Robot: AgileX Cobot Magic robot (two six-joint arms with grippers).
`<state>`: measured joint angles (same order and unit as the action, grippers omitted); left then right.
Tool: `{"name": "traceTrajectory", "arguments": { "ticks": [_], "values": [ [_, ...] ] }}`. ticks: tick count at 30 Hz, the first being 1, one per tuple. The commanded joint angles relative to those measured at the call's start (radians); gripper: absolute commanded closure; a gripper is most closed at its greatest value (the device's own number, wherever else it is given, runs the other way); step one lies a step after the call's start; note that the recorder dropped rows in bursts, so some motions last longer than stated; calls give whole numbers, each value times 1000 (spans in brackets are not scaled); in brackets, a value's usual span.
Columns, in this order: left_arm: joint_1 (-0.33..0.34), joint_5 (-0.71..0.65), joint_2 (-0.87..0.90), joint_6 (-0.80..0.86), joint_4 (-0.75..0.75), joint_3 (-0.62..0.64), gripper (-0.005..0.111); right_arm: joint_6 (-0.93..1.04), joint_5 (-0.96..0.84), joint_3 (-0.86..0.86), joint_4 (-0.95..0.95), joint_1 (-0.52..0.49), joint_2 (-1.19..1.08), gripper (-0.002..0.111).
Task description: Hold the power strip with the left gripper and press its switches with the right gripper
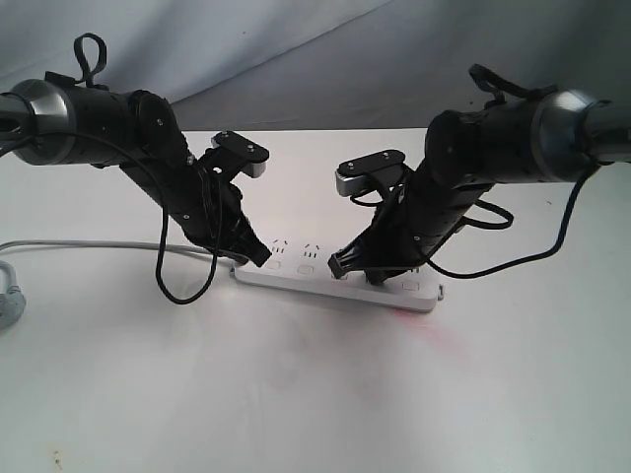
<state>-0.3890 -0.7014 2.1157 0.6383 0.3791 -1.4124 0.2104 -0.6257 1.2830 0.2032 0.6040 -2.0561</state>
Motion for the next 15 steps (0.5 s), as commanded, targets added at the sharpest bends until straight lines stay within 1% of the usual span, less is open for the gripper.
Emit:
{"name": "traceTrajectory", "arguments": {
  "ticks": [1, 8, 11, 15],
  "values": [
    [-7, -3, 6, -8, 1, -6, 107, -2, -45, -26, -20, 4, -64, 108],
    [-7, -3, 6, -8, 1, -6, 107, -2, 41, -24, -13, 4, 22, 108],
    [-7, -3, 6, -8, 1, -6, 107, 16, 93, -24, 38, 4, 72, 108],
    [-7, -3, 6, -8, 1, -6, 107, 94, 107, -24, 130, 4, 96, 108]
  ]
}}
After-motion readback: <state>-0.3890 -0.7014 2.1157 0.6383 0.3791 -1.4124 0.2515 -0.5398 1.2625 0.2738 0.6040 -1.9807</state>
